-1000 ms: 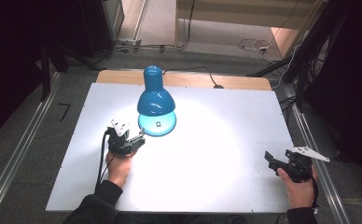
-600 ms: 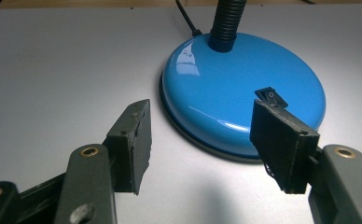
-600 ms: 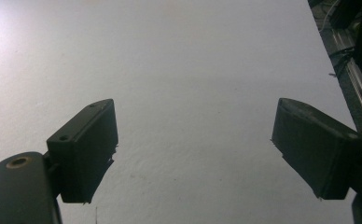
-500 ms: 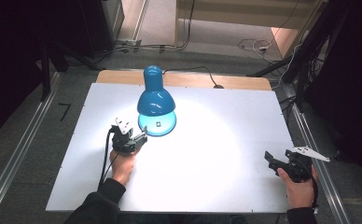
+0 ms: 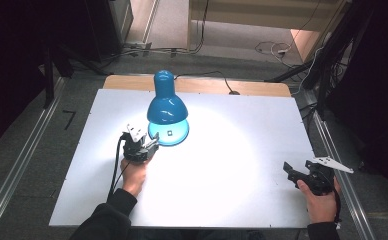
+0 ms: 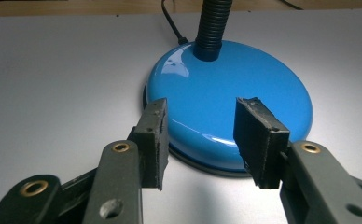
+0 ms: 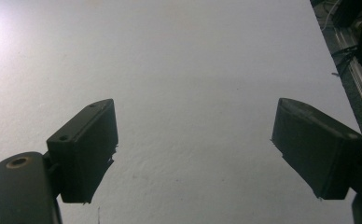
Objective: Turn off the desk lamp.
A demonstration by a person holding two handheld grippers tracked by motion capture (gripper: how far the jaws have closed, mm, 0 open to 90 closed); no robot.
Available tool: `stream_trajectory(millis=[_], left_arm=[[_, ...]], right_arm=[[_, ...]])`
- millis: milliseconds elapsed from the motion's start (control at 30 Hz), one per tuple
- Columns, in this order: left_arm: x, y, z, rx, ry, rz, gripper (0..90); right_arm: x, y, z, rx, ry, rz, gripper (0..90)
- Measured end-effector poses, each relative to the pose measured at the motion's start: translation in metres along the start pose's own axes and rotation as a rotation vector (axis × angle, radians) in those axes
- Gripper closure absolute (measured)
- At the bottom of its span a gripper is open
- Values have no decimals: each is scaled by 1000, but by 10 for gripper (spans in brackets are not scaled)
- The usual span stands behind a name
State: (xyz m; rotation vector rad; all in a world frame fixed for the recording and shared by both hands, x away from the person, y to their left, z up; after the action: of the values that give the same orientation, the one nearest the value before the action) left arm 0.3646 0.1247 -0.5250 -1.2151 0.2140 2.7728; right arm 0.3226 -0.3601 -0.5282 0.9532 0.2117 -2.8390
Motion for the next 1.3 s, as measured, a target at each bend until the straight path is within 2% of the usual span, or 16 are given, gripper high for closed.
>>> stream_trajectory(millis=[133, 400, 667, 900, 1300], left_arm=[[-1, 4, -3, 20, 2, -6, 647], [-1, 6, -9, 38, 0, -12, 723], [-3, 12, -12, 74, 9, -38, 892], [-3, 19, -16, 99, 7, -53, 900], [-6, 26, -21, 129, 3, -52, 900]], right_arm=[[0, 0, 0, 0, 3, -2, 131], [0, 1, 0, -7, 2, -7, 131], [0, 0, 0, -10, 1, -8, 131], [0, 0, 1, -13, 4, -8, 131], [0, 0, 0, -17, 3, -9, 131]])
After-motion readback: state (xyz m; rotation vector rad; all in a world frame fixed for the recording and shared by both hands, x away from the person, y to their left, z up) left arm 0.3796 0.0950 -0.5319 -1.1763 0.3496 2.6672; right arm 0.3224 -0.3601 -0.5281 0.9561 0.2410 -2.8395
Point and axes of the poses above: each handheld gripper's, and its own axes: z roughly backward along the jaws, x roughly out of its underside, y roughly to its right, the point moved 6 cm from there along -z, roughly forward along the jaws, and after that the axes turned 14 degrees about -y, right-handed, at the moved point
